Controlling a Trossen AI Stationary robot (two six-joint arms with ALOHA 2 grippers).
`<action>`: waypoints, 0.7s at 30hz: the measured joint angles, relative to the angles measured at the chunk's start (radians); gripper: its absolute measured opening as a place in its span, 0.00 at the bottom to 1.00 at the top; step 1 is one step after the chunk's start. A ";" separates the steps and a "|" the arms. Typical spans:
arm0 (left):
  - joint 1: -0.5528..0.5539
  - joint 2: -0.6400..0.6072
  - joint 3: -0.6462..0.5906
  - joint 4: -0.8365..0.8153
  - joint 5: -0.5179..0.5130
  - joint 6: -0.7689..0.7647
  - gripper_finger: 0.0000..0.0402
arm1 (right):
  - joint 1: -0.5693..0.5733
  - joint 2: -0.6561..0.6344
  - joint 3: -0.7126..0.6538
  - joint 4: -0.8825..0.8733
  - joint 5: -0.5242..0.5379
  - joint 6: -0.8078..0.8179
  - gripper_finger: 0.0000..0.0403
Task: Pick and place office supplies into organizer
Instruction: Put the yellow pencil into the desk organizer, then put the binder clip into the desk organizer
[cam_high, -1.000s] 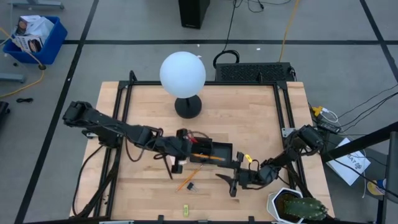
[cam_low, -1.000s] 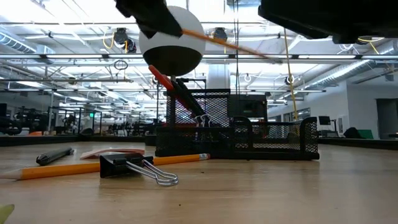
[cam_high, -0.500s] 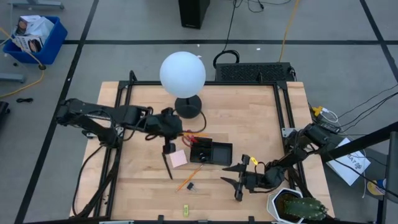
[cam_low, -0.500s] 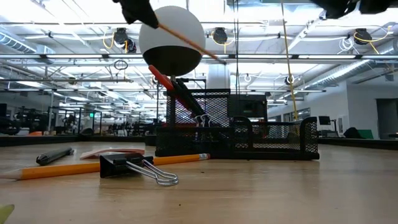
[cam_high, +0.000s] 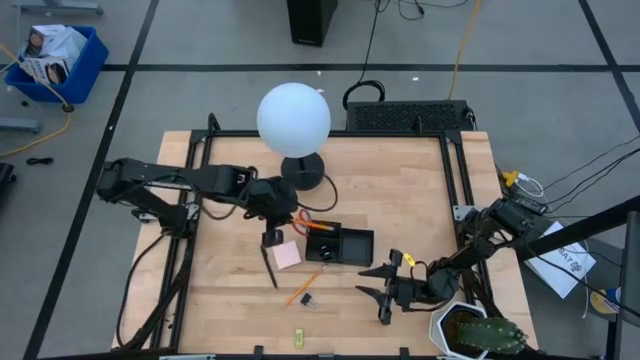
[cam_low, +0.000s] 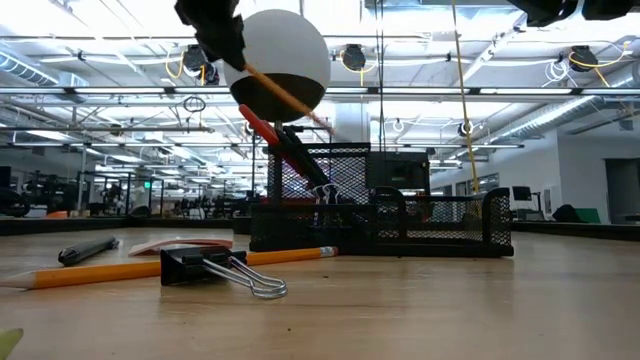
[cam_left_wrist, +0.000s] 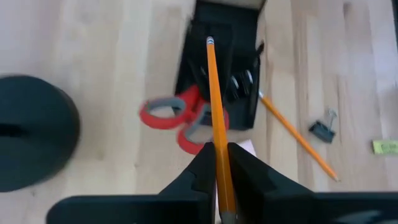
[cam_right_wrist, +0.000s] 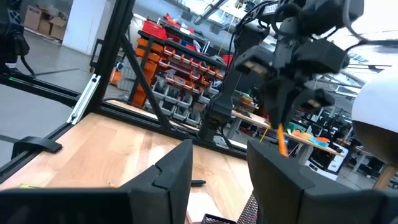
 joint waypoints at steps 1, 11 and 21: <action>0.002 0.016 0.000 0.003 0.007 0.003 0.09 | 0.000 0.000 0.000 0.000 0.000 0.000 0.36; 0.004 0.075 0.000 0.035 -0.015 0.016 0.11 | 0.000 0.001 0.000 -0.035 -0.002 0.034 0.35; 0.004 0.075 0.000 0.086 -0.021 0.017 0.40 | -0.013 0.001 -0.001 -0.098 -0.003 0.107 0.35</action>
